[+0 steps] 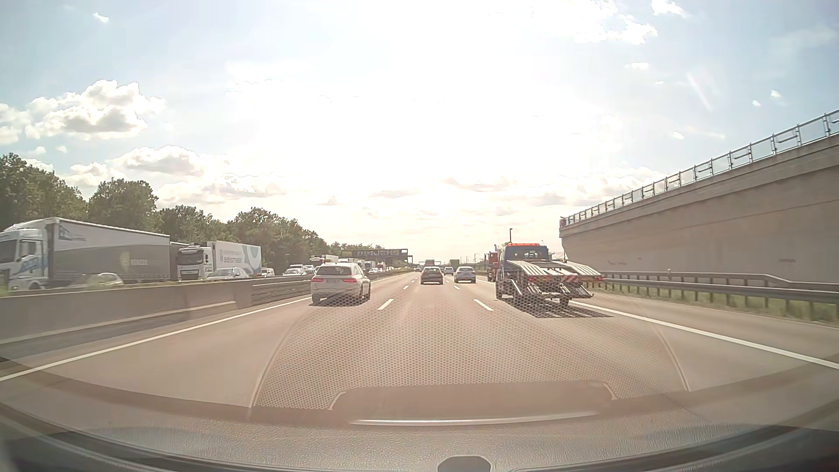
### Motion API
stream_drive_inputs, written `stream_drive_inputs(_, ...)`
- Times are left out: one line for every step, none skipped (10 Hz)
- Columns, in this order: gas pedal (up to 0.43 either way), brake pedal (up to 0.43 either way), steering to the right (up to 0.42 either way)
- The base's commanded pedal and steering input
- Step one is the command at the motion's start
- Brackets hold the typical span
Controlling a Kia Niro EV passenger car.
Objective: Follow the waypoints while adhering to traffic rules and regulations
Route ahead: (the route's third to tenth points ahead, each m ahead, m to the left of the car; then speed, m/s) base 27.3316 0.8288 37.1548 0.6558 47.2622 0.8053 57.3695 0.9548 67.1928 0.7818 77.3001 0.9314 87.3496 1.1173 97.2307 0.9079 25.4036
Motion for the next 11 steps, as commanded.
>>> stream_drive_inputs(0.197, 0.000, 0.001)
stream_drive_inputs(0.197, 0.000, 0.001)
stream_drive_inputs(0.197, 0.000, 0.001)
stream_drive_inputs(0.197, 0.000, 0.001)
stream_drive_inputs(0.197, 0.000, 0.001)
stream_drive_inputs(0.197, 0.000, 0.001)
stream_drive_inputs(0.197, 0.000, 0.001)
stream_drive_inputs(0.197, 0.000, 0.001)
stream_drive_inputs(0.197, 0.000, 0.000)
stream_drive_inputs(0.197, 0.000, -0.001)
stream_drive_inputs(0.197, 0.000, -0.002)
